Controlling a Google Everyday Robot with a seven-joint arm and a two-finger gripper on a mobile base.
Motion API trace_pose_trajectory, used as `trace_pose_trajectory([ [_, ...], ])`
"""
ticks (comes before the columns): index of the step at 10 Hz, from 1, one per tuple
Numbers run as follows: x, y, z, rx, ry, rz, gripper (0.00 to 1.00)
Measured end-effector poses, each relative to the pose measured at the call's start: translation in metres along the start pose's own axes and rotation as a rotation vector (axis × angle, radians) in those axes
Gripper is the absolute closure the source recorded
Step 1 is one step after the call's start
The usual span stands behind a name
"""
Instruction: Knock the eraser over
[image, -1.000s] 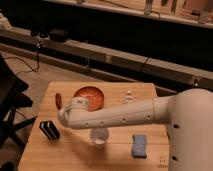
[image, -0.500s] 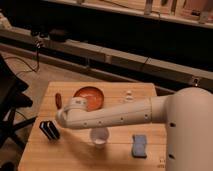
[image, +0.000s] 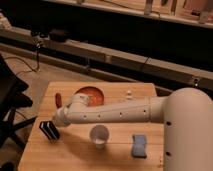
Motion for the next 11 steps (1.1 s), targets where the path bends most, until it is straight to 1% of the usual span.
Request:
trace_pose_trajectory([
  [1, -0.003, 0.001, 0.002, -0.023, -0.045, -0.004, 0.8],
  [2, -0.005, 0.001, 0.004, -0.038, -0.066, -0.01, 0.73],
  [6, -0.016, 0.005, 0.011, -0.118, -0.141, -0.033, 0.29],
  [7, -0.018, 0.007, 0.011, -0.132, -0.15, -0.04, 0.22],
  [8, -0.02, 0.008, 0.01, -0.122, -0.132, -0.043, 0.21],
  [9, -0.019, 0.011, 0.008, -0.102, -0.11, -0.037, 0.26],
  [10, -0.02, 0.014, 0.009, -0.085, -0.108, -0.031, 0.37],
  [11, -0.023, 0.013, 0.012, -0.088, -0.113, -0.033, 0.49],
])
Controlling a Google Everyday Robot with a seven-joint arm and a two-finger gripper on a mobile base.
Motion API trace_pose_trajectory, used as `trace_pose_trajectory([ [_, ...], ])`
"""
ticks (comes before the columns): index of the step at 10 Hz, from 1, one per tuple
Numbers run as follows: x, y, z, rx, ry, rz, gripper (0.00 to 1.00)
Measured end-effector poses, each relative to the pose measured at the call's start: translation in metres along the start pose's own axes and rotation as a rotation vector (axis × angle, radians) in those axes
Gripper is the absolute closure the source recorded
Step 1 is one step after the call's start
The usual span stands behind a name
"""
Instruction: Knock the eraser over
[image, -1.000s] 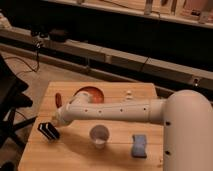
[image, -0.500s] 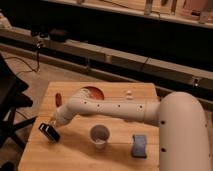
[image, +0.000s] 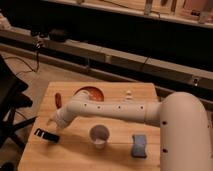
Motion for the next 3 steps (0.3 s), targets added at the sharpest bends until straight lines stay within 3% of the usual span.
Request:
trace_pose_trajectory([
  [2, -0.0029, -0.0005, 0.0049, -0.011, -0.006, -0.001, 0.67],
  [3, -0.0022, 0.0038, 0.0033, -0.027, -0.016, -0.004, 0.81],
])
